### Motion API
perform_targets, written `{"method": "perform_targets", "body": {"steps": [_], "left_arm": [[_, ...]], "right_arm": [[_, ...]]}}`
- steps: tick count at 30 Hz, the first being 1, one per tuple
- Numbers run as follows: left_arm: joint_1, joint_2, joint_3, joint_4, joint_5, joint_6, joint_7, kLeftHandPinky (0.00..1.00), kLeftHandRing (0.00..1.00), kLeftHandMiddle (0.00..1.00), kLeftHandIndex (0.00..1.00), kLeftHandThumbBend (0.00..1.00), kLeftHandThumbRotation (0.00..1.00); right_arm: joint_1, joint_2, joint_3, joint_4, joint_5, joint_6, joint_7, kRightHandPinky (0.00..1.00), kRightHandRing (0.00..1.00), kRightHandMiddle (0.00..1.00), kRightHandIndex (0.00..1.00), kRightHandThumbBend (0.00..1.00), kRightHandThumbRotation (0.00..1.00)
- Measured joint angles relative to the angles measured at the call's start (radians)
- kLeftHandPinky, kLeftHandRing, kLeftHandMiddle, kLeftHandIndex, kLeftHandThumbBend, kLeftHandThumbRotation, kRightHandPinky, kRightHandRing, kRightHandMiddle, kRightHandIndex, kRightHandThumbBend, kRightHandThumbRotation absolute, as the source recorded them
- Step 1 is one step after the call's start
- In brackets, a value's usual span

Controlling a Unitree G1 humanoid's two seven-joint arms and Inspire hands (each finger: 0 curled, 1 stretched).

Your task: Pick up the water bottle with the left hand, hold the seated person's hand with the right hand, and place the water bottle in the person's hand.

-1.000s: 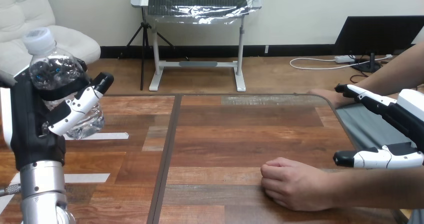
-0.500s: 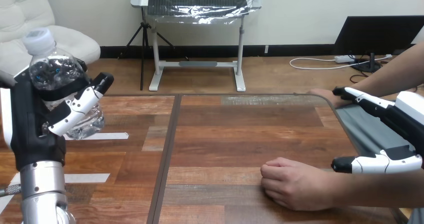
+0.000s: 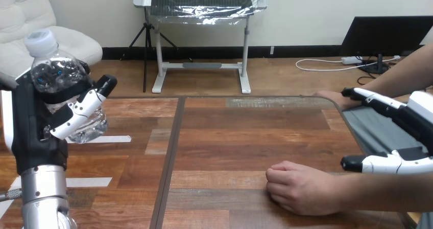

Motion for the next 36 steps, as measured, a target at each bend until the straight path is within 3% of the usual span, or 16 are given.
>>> {"method": "perform_targets", "body": {"steps": [36], "left_arm": [[0.001,-0.004,-0.001,0.000,0.004,0.000,0.001,0.24,0.29,0.34,0.40,0.60,0.00]], "right_arm": [[0.007,0.000,-0.004,-0.047,0.015,0.012,0.017,0.87,0.92,0.93,0.93,1.00,0.74]]}}
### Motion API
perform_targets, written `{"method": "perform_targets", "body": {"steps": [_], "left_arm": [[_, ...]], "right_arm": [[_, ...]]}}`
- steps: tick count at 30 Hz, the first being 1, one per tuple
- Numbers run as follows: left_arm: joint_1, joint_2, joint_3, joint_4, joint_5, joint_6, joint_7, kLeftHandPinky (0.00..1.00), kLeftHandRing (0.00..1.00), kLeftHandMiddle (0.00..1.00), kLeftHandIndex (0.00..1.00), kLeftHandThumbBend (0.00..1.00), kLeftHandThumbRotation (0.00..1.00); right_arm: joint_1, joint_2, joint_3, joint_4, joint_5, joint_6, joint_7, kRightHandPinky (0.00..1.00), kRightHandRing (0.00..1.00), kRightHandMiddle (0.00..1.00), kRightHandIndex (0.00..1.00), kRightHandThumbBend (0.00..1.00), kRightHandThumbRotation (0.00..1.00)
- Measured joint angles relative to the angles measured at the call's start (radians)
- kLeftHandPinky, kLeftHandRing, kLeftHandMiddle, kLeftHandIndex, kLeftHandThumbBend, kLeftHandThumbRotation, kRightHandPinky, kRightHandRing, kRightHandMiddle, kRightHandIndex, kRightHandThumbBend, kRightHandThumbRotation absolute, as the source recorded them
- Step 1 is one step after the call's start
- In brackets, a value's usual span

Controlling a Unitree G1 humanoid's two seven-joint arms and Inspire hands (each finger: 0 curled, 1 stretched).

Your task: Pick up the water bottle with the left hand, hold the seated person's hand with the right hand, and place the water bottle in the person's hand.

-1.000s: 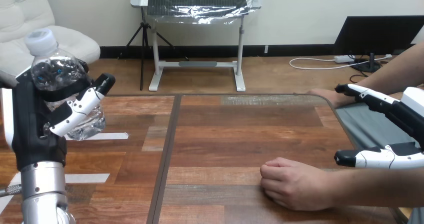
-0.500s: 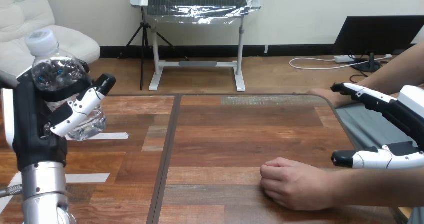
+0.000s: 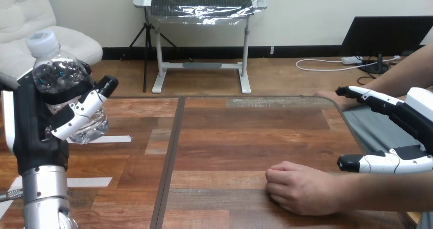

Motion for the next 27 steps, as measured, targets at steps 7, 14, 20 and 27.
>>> {"method": "perform_targets", "body": {"steps": [7,14,20,27], "left_arm": [[0.000,-0.001,0.000,0.000,-0.002,0.000,0.000,0.24,0.29,0.34,0.40,0.60,0.00],[0.000,-0.002,0.000,0.000,-0.002,0.000,0.001,0.24,0.29,0.34,0.40,0.60,0.00],[0.000,-0.002,0.000,0.000,-0.002,0.000,0.000,0.24,0.29,0.34,0.40,0.60,0.00],[0.000,-0.002,0.000,0.000,-0.012,0.000,-0.010,0.24,0.29,0.34,0.40,0.59,0.00]], "right_arm": [[0.000,0.000,0.000,0.000,0.005,0.000,0.004,0.86,0.92,0.93,0.93,1.00,0.74],[0.000,0.000,0.000,0.000,0.005,-0.001,0.004,0.88,0.92,0.93,0.93,1.00,0.74],[0.000,0.000,0.000,0.000,0.006,-0.002,0.005,0.88,0.91,0.93,0.93,1.00,0.74],[0.000,0.000,0.000,0.001,0.007,-0.013,0.007,0.88,0.91,0.92,0.93,1.00,0.74]]}}
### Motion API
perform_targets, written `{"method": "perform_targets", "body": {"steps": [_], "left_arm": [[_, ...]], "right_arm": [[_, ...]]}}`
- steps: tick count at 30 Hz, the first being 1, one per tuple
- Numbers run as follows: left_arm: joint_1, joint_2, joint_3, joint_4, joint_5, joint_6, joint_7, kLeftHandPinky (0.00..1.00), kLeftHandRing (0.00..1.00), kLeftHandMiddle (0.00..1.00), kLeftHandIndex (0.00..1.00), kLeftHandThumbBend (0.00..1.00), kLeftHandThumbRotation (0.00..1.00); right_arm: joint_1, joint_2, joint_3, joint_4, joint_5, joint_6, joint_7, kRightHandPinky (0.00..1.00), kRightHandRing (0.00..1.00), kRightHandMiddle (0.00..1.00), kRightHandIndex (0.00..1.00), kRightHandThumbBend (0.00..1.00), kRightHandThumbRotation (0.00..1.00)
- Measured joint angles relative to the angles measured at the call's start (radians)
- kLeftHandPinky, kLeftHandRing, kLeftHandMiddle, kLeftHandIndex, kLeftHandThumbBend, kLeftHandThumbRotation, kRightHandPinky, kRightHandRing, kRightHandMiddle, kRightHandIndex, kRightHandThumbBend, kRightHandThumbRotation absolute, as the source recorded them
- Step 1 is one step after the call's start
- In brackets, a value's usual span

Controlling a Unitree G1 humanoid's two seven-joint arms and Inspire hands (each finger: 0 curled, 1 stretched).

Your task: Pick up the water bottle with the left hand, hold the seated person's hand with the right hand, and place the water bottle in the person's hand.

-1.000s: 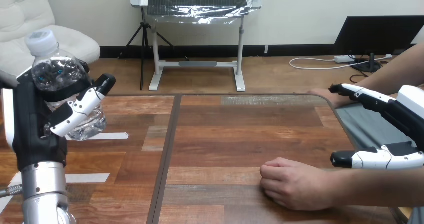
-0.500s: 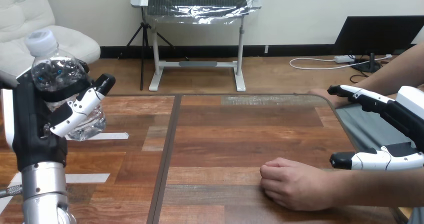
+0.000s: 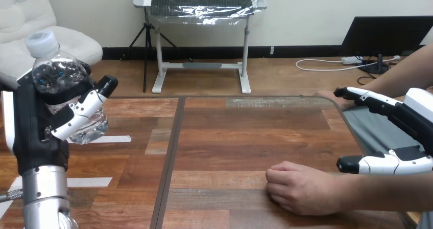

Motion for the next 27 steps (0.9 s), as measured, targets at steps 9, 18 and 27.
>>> {"method": "perform_targets", "body": {"steps": [9,18,27], "left_arm": [[0.000,0.000,0.000,0.000,0.000,0.000,0.000,0.24,0.29,0.34,0.40,0.59,0.00],[0.000,0.000,0.000,0.000,0.000,0.000,0.000,0.24,0.29,0.34,0.40,0.59,0.00],[0.000,0.000,0.000,0.000,0.000,0.000,0.001,0.24,0.29,0.34,0.40,0.60,0.00]], "right_arm": [[0.000,0.000,0.000,0.003,0.001,-0.004,0.003,0.89,0.91,0.92,0.93,1.00,0.74],[0.000,0.000,0.000,0.007,0.001,-0.012,0.003,0.88,0.90,0.92,0.92,1.00,0.73],[0.000,0.000,0.000,0.015,0.009,-0.023,0.004,0.87,0.90,0.91,0.92,1.00,0.72]]}}
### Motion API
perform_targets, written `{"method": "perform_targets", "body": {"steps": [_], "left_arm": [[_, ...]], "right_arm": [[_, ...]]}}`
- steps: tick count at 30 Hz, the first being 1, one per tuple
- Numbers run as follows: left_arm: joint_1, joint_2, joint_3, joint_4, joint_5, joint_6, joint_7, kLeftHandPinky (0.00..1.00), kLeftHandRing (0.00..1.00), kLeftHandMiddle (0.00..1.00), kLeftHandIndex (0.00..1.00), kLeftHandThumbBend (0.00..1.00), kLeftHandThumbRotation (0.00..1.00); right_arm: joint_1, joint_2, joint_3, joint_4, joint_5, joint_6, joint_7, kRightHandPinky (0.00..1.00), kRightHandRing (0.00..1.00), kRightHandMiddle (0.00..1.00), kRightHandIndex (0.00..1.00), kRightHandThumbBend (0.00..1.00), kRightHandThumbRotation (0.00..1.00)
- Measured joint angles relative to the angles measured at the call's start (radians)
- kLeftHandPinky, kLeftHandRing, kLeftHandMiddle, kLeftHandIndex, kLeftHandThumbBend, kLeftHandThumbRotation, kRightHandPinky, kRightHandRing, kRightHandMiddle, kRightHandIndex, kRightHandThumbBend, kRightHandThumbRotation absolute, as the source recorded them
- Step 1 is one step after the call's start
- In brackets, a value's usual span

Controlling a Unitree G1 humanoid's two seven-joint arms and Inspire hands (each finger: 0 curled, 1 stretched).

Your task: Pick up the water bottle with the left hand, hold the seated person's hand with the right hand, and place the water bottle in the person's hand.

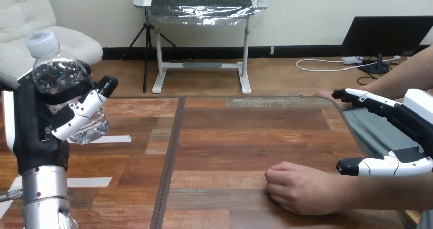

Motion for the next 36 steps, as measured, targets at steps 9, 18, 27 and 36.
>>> {"method": "perform_targets", "body": {"steps": [9,18,27,36], "left_arm": [[0.000,0.000,0.000,0.000,-0.002,0.000,0.000,0.24,0.29,0.34,0.40,0.61,0.00],[0.000,0.000,0.000,0.000,-0.003,0.000,-0.003,0.24,0.29,0.34,0.40,0.59,0.00],[0.000,-0.001,0.000,0.000,-0.003,0.000,-0.002,0.24,0.29,0.34,0.40,0.59,0.00],[0.000,-0.001,0.000,0.000,-0.002,0.000,-0.001,0.24,0.29,0.34,0.40,0.59,0.00]], "right_arm": [[0.000,0.000,0.000,0.000,0.001,-0.002,0.000,0.86,0.90,0.92,0.92,1.00,0.73],[0.000,0.000,0.000,-0.001,0.001,0.011,0.000,0.84,0.89,0.91,0.91,1.00,0.73],[0.000,0.000,0.000,-0.001,0.000,0.011,0.000,0.83,0.89,0.92,0.91,1.00,0.74],[0.000,0.000,0.001,-0.001,0.000,0.007,0.000,0.83,0.89,0.92,0.91,1.00,0.74]]}}
